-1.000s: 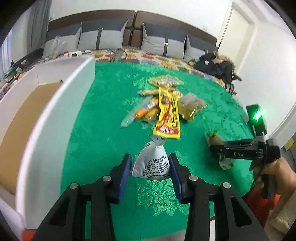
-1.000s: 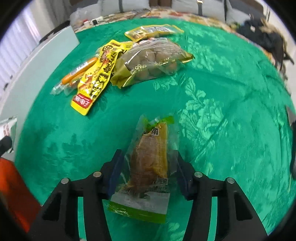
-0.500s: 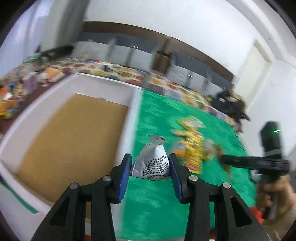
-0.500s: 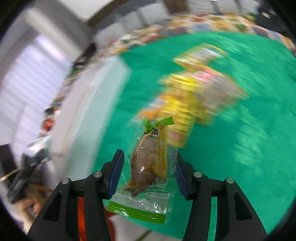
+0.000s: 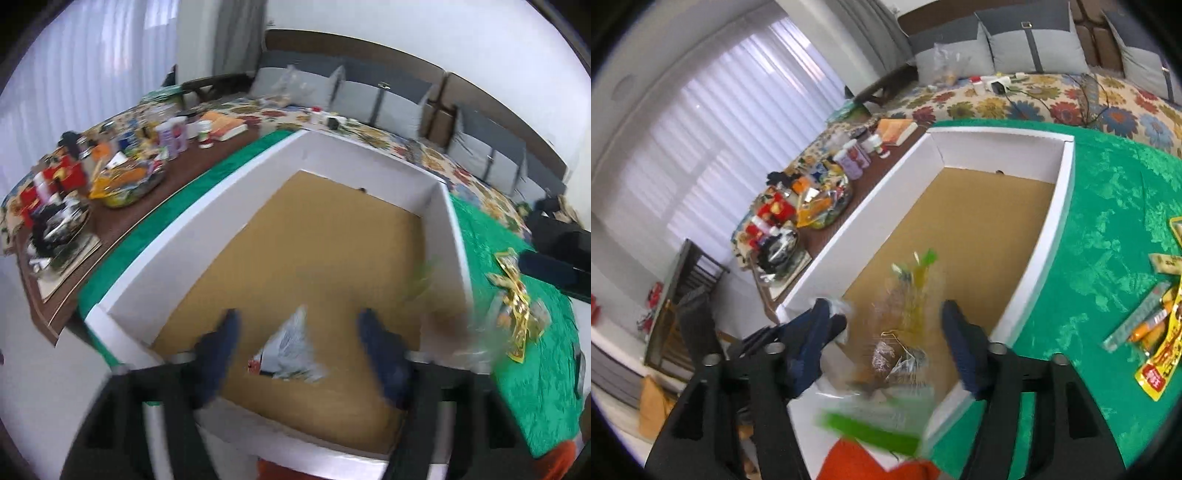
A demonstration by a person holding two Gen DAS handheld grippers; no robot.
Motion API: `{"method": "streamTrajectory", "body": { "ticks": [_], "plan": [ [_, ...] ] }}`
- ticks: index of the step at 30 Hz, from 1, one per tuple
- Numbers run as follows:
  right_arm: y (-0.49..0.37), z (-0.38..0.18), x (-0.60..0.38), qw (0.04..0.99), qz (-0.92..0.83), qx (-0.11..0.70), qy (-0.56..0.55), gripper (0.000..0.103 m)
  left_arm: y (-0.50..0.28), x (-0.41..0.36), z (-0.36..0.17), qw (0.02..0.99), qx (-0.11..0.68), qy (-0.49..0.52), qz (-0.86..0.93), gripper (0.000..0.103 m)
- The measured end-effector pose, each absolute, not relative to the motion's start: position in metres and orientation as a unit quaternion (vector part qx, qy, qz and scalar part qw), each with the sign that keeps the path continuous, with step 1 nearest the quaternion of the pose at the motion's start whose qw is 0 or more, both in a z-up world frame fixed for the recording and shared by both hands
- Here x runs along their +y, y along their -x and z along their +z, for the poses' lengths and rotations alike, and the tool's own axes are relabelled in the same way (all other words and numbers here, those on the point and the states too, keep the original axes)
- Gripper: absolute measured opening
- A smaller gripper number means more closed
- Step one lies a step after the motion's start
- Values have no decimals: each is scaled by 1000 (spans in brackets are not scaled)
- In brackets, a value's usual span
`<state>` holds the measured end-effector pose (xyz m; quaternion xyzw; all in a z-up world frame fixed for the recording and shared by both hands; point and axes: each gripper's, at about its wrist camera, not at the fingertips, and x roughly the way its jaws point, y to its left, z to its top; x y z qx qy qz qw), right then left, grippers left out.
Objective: Organize snacks
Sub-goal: 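Carry both snacks over the white box and open both grippers, then move both open grippers back over the snack pile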
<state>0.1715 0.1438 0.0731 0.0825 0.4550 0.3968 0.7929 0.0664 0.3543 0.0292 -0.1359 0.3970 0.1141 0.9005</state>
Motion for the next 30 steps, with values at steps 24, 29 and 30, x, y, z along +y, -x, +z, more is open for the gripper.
{"method": "streamTrajectory", "body": {
  "ticks": [24,29,30],
  "plan": [
    [-152,-84,-271,902,22,431,18,72,-120,29,-38,880,459,-12,-125,98],
    [-158,-93,-289,903,28,428,2,72,-144,17,-76,872,479,-26,-95,98],
    [-158,-94,-288,903,28,429,2,72,-149,17,-79,872,481,-27,-87,98]
  ]
}}
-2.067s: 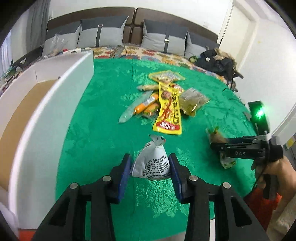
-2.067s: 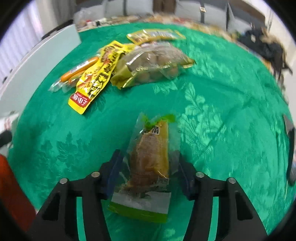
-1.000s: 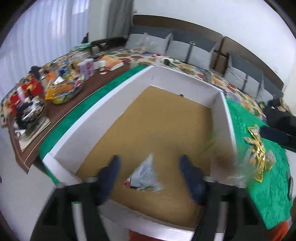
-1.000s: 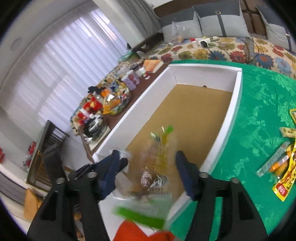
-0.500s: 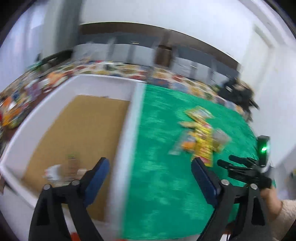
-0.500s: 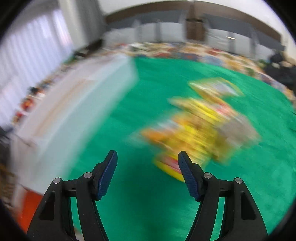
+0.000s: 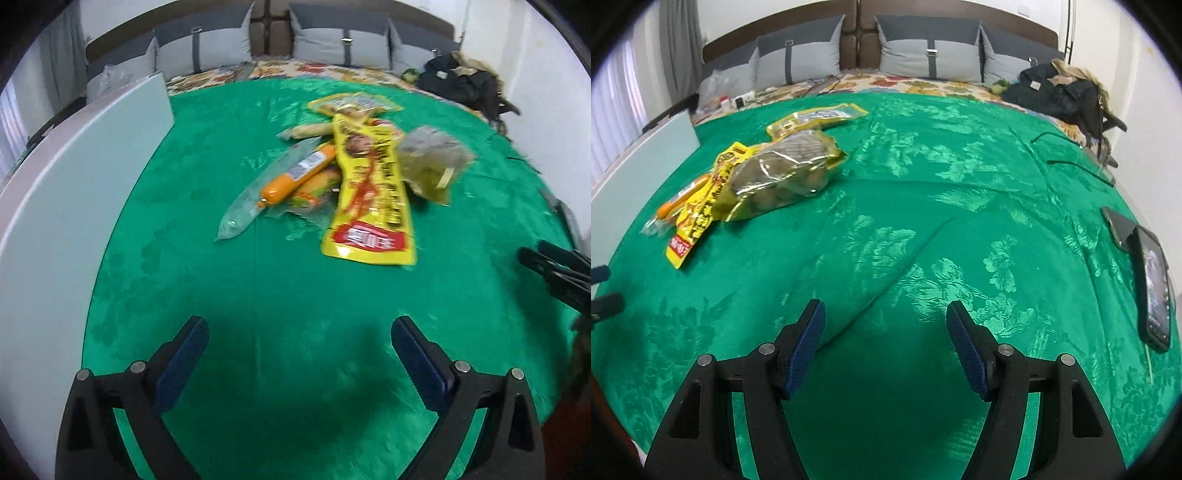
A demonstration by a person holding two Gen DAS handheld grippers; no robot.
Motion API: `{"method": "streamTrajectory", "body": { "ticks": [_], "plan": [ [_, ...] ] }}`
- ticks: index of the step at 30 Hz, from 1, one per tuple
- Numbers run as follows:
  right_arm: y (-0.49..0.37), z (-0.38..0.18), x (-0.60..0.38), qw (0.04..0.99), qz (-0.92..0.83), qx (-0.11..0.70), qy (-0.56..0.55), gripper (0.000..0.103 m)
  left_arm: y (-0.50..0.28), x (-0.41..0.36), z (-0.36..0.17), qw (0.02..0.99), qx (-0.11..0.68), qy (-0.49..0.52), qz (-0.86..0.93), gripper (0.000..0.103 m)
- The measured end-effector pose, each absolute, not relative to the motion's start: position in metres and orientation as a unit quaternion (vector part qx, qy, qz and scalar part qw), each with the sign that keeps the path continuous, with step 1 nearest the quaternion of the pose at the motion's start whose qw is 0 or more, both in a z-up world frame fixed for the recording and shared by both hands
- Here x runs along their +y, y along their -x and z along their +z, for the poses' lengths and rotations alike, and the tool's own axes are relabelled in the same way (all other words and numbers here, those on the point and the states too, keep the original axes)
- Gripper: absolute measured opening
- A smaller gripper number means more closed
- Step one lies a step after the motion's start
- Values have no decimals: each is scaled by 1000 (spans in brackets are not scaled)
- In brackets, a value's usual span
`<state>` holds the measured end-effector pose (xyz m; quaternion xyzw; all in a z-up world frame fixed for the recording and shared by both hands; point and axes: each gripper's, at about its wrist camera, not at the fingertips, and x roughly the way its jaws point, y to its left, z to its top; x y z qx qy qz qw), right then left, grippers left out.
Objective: Organize snacks
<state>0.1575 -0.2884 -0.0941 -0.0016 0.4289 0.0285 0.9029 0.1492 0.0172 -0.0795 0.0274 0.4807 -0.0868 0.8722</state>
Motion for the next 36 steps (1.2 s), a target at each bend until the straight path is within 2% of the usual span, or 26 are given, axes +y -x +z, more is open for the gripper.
{"method": "streamTrajectory", "body": {
  "ticks": [6,8,13,19,36],
  "plan": [
    [-158,-104,-291,905,29,425,-4,71,-175,26,-97,871,487,-23,-54,99],
    [-157,-105,-291,905,29,424,-3,72,-175,30,-99,877,477,-19,-47,103],
    [-156,-107,-286,904,30,427,12,79,-171,32,-101,888,457,-18,-48,103],
    [-157,-107,-288,902,25,430,11,84,-170,31,-101,889,456,-19,-46,103],
    [-158,-108,-290,902,24,431,10,86,-170,31,-102,889,455,-18,-46,103]
  ]
}}
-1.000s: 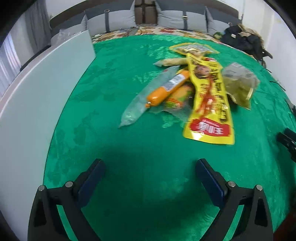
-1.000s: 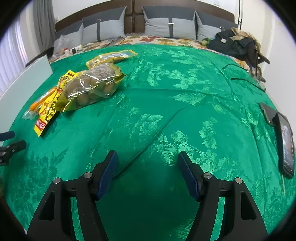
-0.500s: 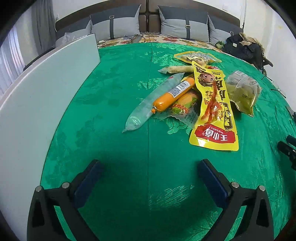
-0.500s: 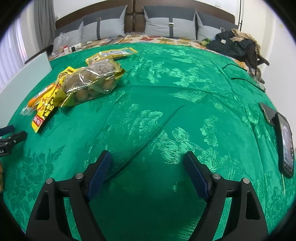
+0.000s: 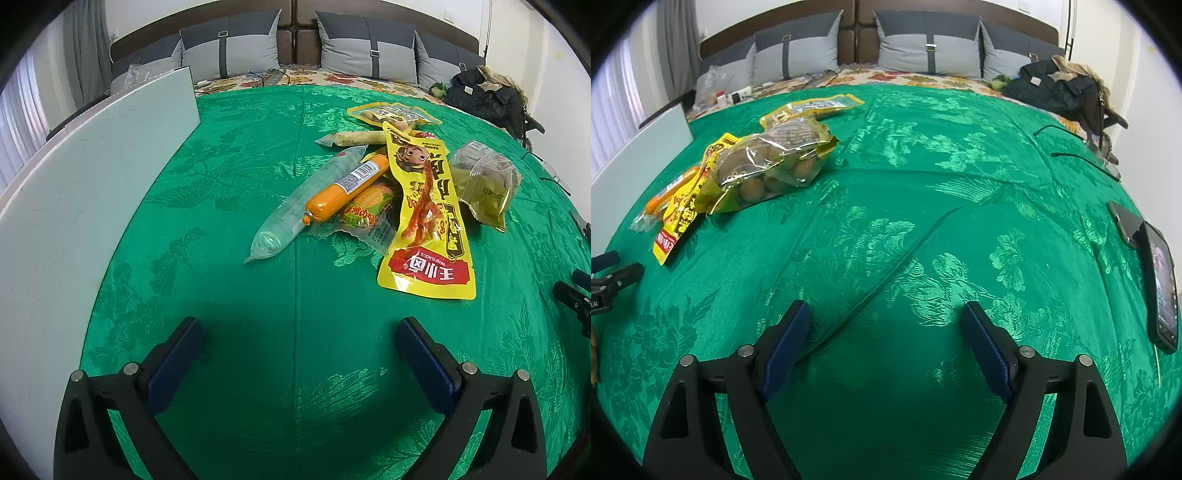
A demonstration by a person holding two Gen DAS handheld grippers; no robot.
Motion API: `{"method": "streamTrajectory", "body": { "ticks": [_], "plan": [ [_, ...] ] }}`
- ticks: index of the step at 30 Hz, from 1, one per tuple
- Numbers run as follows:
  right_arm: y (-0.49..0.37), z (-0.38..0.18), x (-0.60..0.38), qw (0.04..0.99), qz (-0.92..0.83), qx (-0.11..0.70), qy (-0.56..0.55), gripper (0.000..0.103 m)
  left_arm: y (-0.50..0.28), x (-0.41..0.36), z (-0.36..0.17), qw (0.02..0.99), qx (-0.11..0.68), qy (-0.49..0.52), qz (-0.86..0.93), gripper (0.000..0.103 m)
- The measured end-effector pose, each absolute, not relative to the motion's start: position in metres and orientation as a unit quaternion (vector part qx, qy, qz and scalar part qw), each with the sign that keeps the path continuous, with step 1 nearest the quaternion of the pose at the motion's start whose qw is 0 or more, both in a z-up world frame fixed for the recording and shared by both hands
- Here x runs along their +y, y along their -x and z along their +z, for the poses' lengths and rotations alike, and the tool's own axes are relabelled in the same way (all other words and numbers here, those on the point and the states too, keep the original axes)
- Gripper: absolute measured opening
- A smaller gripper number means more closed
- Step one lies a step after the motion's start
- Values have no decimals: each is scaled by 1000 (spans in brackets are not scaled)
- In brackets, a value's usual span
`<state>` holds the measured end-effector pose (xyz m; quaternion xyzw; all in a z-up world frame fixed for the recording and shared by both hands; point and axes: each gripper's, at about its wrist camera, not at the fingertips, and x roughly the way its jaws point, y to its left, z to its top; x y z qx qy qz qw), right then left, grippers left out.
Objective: Organize snacks
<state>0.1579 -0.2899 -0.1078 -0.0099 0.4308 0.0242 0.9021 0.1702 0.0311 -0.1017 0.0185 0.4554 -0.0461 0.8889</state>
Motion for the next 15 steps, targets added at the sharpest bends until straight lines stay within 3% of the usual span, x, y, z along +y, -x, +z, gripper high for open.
{"method": "streamTrajectory", "body": {
  "ticks": [15],
  "plan": [
    [-158,-108,-291,902,25,431,8,87,-170,31,-102,889,455,-18,-46,103]
  ]
}}
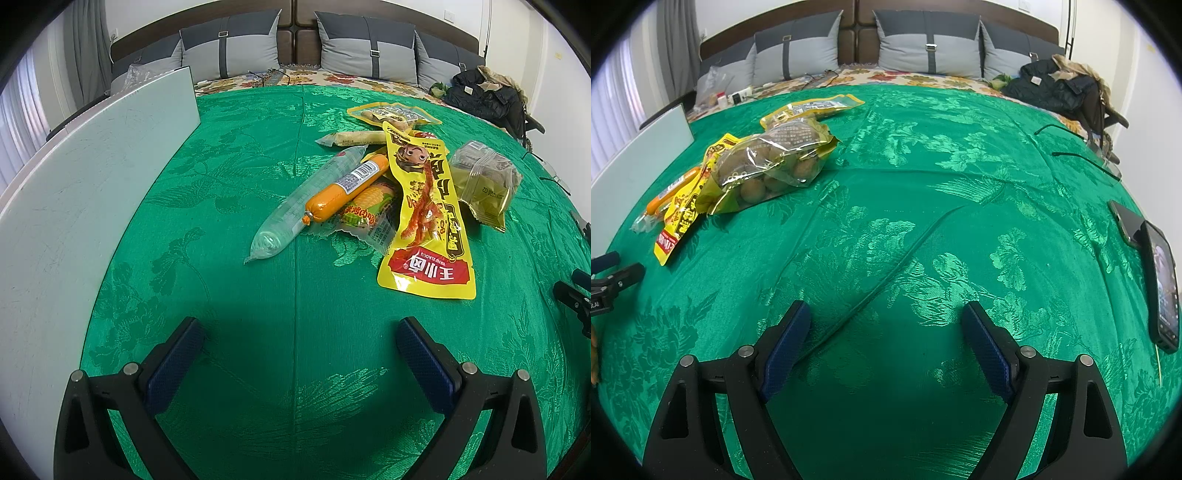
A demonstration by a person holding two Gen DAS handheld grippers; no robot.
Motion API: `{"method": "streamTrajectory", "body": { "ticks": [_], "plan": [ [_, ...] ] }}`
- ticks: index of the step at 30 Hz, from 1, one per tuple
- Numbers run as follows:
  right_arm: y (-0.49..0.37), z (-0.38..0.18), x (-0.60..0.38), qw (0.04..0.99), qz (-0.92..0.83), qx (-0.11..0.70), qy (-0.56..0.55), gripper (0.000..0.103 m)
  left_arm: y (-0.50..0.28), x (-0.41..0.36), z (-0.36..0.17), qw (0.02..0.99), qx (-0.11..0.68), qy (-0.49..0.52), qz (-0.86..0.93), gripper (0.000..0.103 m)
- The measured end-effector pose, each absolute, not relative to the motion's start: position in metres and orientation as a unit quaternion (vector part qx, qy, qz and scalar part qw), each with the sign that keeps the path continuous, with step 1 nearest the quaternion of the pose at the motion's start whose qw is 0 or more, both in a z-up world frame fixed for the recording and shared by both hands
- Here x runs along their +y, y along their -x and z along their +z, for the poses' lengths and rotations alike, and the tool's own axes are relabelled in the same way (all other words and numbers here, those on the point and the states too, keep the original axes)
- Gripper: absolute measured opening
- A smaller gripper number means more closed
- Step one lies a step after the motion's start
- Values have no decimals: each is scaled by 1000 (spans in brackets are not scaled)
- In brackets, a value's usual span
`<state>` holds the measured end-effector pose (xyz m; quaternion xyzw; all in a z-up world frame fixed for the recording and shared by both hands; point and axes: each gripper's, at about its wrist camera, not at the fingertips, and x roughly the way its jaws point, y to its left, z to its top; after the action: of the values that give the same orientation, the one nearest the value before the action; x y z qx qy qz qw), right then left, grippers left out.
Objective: Organize snacks
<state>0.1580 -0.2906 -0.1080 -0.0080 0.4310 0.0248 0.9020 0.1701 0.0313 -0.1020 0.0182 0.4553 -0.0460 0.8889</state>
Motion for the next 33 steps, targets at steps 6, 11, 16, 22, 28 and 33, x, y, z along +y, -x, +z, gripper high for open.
{"method": "streamTrajectory", "body": {
  "ticks": [6,11,16,22,28,33],
  "plan": [
    [-158,-108,-291,902,25,431,8,87,-170,31,-102,889,455,-18,-46,103],
    [-158,-108,-291,902,25,431,8,87,-170,32,-102,889,455,-18,-46,103],
    [-158,-108,-291,902,25,431,8,87,-171,31,-102,885,462,-22,-52,103],
    [-158,-108,-291,902,25,431,7,87,-195,38,-74,863,497,11,-96,102],
    [-159,-108,-291,902,25,431,7,87,-267,44,-46,867,494,37,-58,102],
    [-159,-108,-291,902,25,431,7,87,-299,31,-76,843,536,16,-47,87]
  ]
}}
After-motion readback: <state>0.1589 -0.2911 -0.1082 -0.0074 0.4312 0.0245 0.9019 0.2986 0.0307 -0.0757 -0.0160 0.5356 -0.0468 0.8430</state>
